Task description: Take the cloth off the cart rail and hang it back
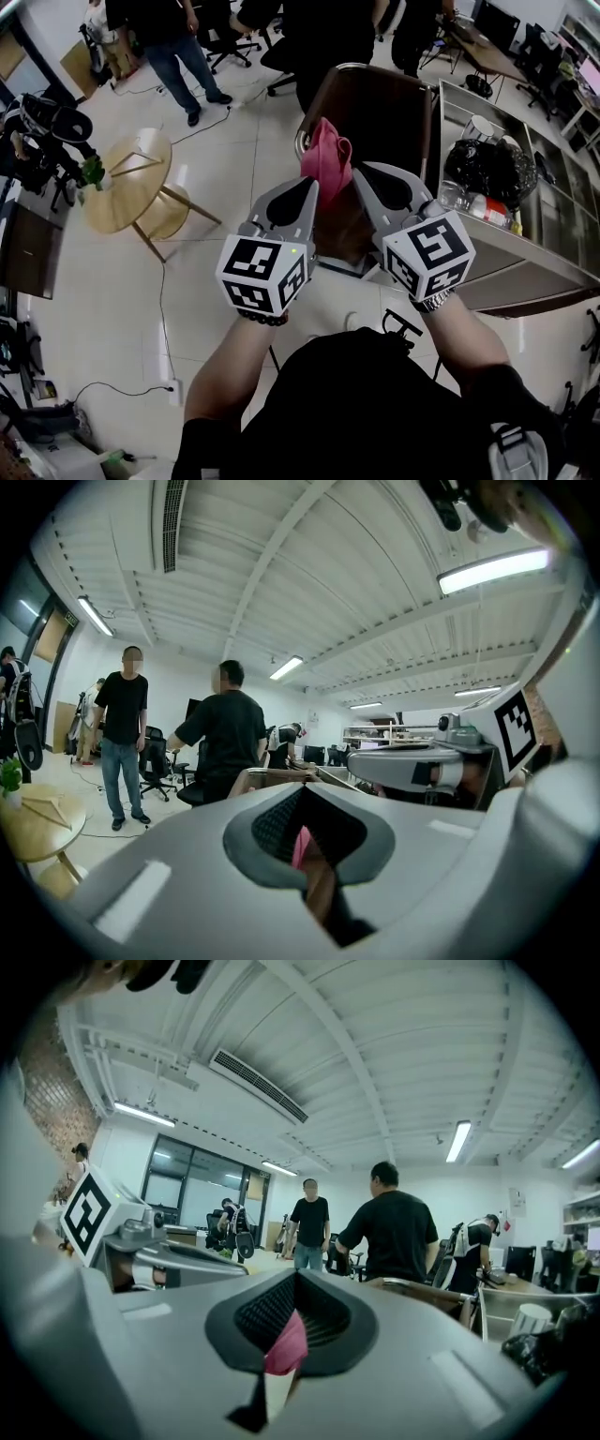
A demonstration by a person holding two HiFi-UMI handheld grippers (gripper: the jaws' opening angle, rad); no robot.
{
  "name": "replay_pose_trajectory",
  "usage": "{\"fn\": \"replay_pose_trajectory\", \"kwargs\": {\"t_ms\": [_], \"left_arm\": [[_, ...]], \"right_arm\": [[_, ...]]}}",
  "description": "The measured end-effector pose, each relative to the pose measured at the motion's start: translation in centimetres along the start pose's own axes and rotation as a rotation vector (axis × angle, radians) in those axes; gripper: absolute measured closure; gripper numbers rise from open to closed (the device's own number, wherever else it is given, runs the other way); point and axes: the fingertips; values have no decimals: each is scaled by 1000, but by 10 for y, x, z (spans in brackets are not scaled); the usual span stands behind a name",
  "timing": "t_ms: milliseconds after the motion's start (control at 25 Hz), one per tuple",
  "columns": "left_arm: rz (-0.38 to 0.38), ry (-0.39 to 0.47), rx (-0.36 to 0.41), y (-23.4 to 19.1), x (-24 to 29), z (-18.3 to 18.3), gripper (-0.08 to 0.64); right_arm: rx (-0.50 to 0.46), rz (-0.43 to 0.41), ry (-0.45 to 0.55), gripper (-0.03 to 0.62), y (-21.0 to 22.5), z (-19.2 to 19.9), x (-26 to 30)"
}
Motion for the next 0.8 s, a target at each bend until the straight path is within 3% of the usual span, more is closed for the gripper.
{"fn": "replay_pose_trajectory", "kwargs": {"t_ms": [800], "left_arm": [[-63, 19, 38, 136, -17, 7, 557]], "right_arm": [[3, -112, 99, 593, -15, -45, -142]]}}
Point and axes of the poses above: the fingertips, and each gripper's own axes: x forward along the fingers, y to its right, z out of its underside, and after that the axes turned 13 degrees about y, right-handed
